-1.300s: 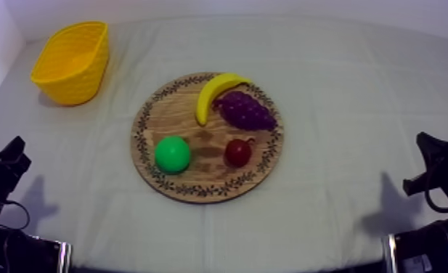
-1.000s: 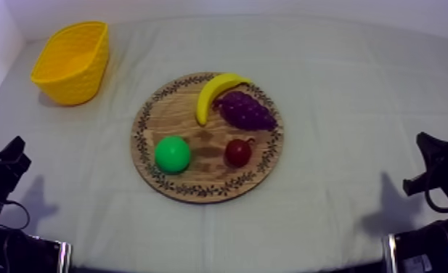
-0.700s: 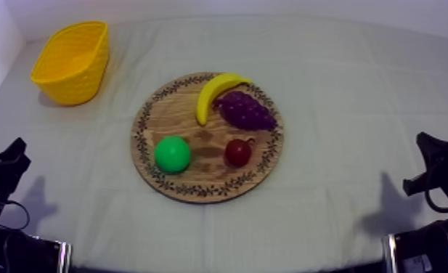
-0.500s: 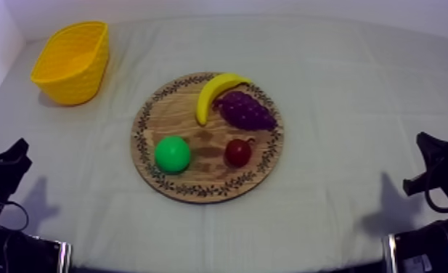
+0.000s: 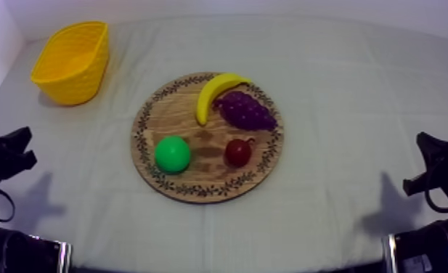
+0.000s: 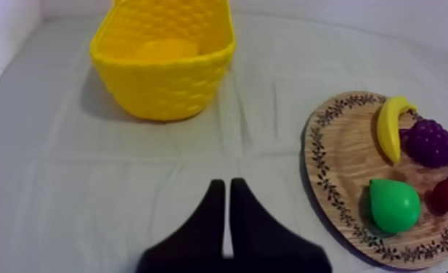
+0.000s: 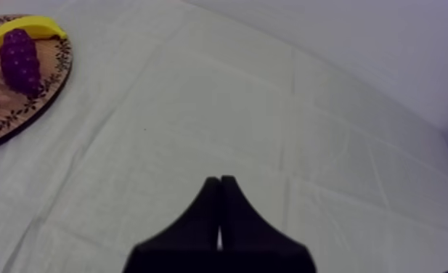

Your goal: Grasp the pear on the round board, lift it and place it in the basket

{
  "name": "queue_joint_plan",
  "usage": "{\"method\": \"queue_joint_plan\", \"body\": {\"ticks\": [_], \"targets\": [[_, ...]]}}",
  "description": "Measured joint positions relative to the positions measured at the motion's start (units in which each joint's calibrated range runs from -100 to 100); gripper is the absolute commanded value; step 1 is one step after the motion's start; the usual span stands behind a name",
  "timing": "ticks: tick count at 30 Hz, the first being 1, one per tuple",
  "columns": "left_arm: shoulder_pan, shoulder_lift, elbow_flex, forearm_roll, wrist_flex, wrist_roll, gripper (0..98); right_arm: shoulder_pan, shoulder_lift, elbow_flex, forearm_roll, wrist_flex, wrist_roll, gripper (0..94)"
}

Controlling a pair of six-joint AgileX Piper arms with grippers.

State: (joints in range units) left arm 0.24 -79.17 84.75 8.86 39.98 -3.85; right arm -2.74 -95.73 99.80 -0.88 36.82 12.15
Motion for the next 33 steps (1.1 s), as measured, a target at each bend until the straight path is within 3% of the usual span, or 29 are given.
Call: {"method": "queue_joint_plan", "body": {"ticks": [17,24,28,33], "targets": [[4.5,20.2,-22.2,-0.41,15.7,3.8,0.0,0.0,0.0,0.0,0.0,0.0,0.0,0.2],[7.1,31.2,-34.4,-0.67,26.5,7.6,0.0,0.0,0.0,0.0,0.0,0.0,0.0,0.2],[10.0,38.3,-42.5,-1.79,32.8,10.0,0.0,0.0,0.0,0.0,0.0,0.0,0.0,0.2],[13.7,46.8,-51.5,-1.80,39.6,13.4,0.0,0.0,0.0,0.0,0.0,0.0,0.0,0.2]]}}
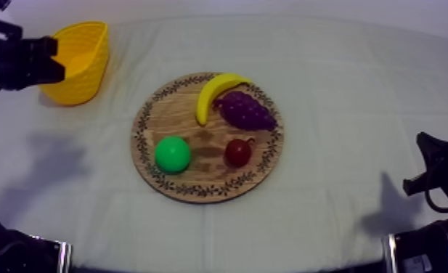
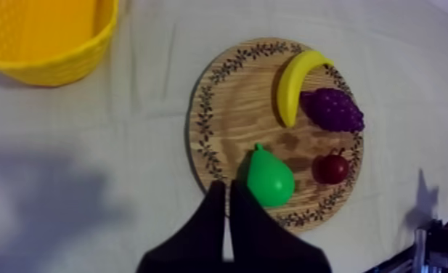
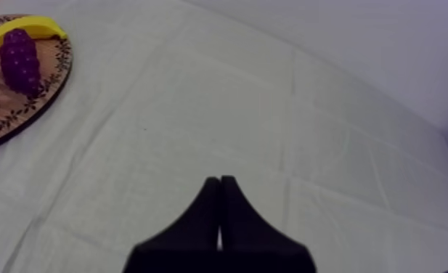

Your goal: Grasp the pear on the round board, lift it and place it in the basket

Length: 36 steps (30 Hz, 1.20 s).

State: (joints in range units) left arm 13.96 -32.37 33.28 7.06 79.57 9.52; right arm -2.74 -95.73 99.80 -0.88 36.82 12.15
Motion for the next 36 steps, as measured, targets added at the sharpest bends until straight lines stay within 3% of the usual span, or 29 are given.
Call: {"method": "queue_joint_plan", "body": {"ticks": [6,14,21,32,36], "targets": [[3.6,9.4,-7.8,0.70,5.6,4.4,0.0,0.0,0.0,0.0,0.0,0.0,0.0,0.2],[9.8,19.2,-18.7,-2.60,14.5,9.8,0.0,0.0,0.0,0.0,0.0,0.0,0.0,0.2],[13.1,24.7,-27.5,-3.78,19.0,13.3,0.0,0.0,0.0,0.0,0.0,0.0,0.0,0.2],[15.2,30.3,-34.4,-3.84,19.5,15.0,0.0,0.0,0.0,0.0,0.0,0.0,0.0,0.2],[15.9,31.1,-34.9,-3.79,17.9,14.2,0.0,0.0,0.0,0.0,0.0,0.0,0.0,0.2]]}}
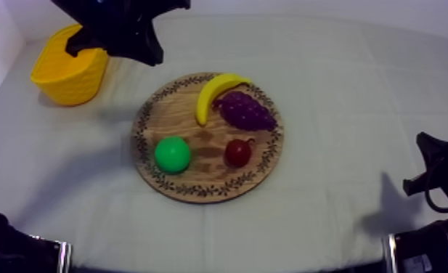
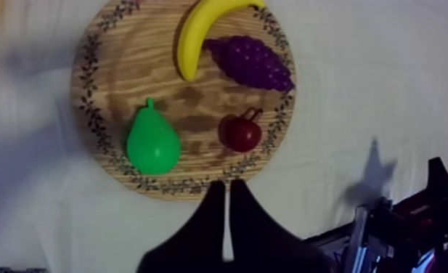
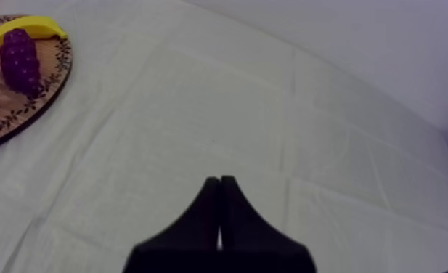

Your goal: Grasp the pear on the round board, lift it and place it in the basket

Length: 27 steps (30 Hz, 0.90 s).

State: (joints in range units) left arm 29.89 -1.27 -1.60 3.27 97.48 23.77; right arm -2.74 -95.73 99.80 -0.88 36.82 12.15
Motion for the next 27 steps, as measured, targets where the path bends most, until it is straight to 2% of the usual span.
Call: {"method": "queue_joint_plan", "body": {"ticks": [2,6,13,19,27], "targets": [[0.3,0.1,-0.4,0.00,-0.5,-0.5,0.7,0.0,0.0,0.0,0.0,0.0,0.0,0.2],[0.6,0.2,-0.6,-0.11,-1.5,-0.8,10.3,0.0,0.0,0.0,0.0,0.0,0.0,0.2],[-0.1,0.1,1.2,-0.10,-1.1,0.7,19.5,0.0,0.0,0.0,0.0,0.0,0.0,0.2],[-0.3,0.1,1.1,0.01,-1.3,0.0,48.6,0.0,0.0,0.0,0.0,0.0,0.0,0.2],[-0.3,0.6,1.9,0.37,-1.2,-0.7,77.3,0.0,0.0,0.0,0.0,0.0,0.0,0.2]]}}
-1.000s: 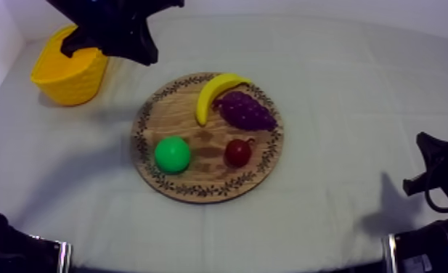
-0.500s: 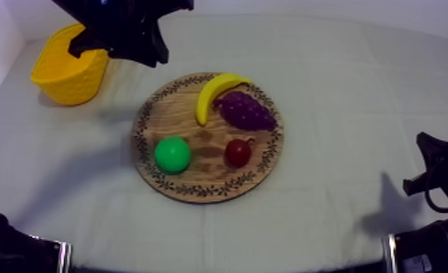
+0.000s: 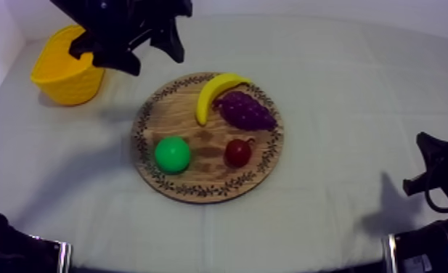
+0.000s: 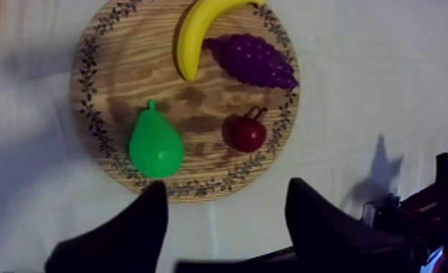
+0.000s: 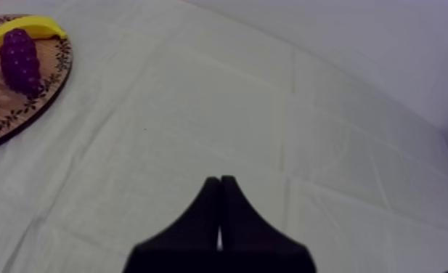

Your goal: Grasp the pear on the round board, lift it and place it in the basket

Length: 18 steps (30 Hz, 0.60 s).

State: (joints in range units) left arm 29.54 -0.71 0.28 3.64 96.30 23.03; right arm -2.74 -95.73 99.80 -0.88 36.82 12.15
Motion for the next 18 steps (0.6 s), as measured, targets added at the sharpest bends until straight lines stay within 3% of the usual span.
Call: {"method": "queue_joint_plan", "body": {"ticks": [7,18], "targets": [[-0.2,0.2,1.0,0.21,0.3,0.0,93.2,0.0,0.0,0.0,0.0,0.0,0.0,0.2],[-1.6,3.2,4.4,-0.17,-0.1,-0.5,95.6,0.0,0.0,0.0,0.0,0.0,0.0,0.2]]}}
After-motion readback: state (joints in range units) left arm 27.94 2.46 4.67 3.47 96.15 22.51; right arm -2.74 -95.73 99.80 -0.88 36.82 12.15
